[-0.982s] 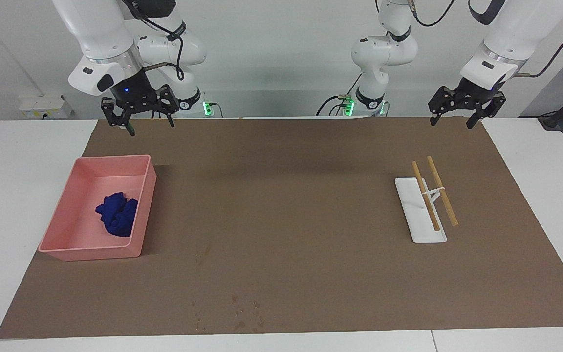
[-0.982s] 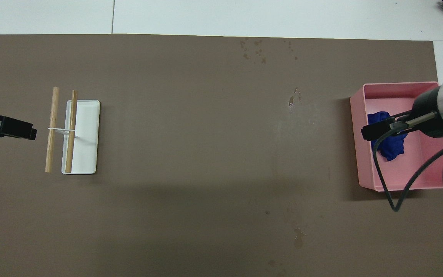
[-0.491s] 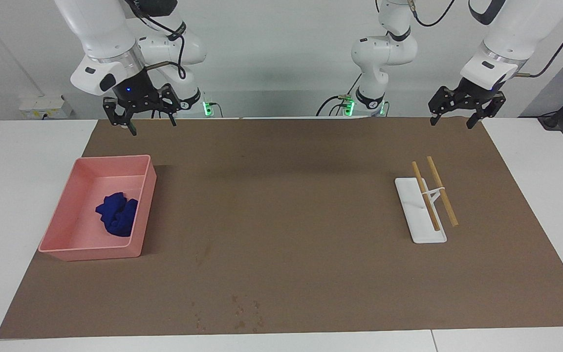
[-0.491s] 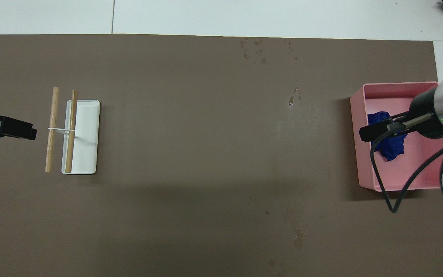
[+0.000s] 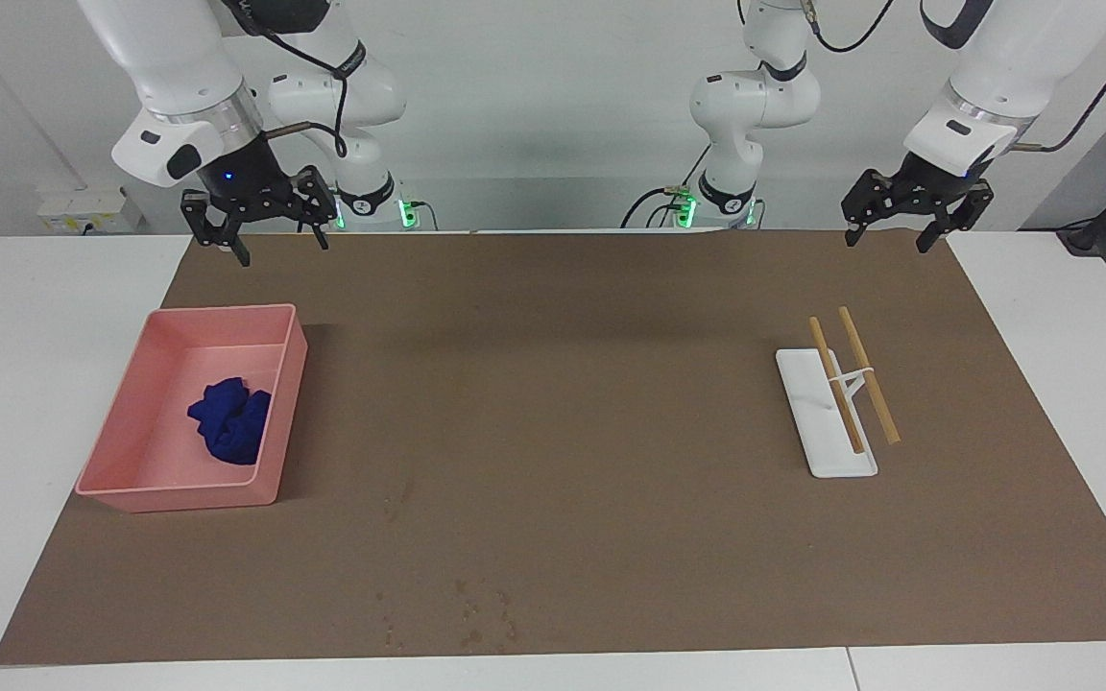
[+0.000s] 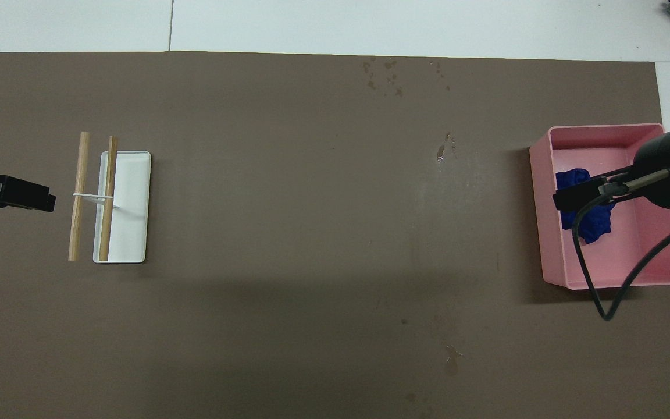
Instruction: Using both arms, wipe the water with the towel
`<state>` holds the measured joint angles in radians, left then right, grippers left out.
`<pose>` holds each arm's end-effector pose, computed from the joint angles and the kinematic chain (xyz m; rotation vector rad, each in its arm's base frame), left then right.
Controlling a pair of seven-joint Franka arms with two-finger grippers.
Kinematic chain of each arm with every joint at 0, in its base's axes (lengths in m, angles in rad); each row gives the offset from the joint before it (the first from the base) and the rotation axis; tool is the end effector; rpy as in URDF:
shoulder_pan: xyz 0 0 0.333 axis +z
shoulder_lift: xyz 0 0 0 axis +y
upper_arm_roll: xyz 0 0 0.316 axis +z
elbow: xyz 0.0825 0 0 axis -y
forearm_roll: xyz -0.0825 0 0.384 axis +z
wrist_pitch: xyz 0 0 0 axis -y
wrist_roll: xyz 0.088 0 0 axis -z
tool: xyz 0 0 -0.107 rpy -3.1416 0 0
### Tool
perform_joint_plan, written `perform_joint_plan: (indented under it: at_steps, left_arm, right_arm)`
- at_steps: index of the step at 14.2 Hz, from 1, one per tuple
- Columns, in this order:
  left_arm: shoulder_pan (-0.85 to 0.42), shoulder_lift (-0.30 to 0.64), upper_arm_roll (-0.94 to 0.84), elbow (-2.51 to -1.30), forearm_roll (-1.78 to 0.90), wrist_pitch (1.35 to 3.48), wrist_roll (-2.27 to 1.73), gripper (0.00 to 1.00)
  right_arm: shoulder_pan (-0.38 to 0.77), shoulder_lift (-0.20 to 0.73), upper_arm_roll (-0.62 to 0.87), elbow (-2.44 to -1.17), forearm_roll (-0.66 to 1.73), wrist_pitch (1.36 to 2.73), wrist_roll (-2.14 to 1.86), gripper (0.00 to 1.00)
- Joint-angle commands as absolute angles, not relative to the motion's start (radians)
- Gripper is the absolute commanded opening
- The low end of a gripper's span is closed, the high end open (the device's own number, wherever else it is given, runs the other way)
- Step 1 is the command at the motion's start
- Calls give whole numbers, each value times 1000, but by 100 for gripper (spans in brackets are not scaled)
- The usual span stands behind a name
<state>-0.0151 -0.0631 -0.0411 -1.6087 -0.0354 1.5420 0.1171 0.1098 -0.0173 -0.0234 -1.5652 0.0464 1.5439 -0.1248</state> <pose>0.5307 -0.0345 0.6384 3.0969 -0.2704 -0.0041 0.5441 0.0521 0.6344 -3.0773 -0.3280 0.0048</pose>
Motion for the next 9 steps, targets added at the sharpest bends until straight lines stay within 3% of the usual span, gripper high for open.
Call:
perform_joint_plan:
  at_steps: [1,9]
  left_arm:
    - [-3,-87,-51,-1637,-21,1551,130,100]
    - [-3,-87,-51,-1637,-21,1551,130,100]
  right_arm:
    - [90,-8,-3,-1552,23,1485,-97,100]
    - [81,-17,-5,-1552,-49,1515,-116,100]
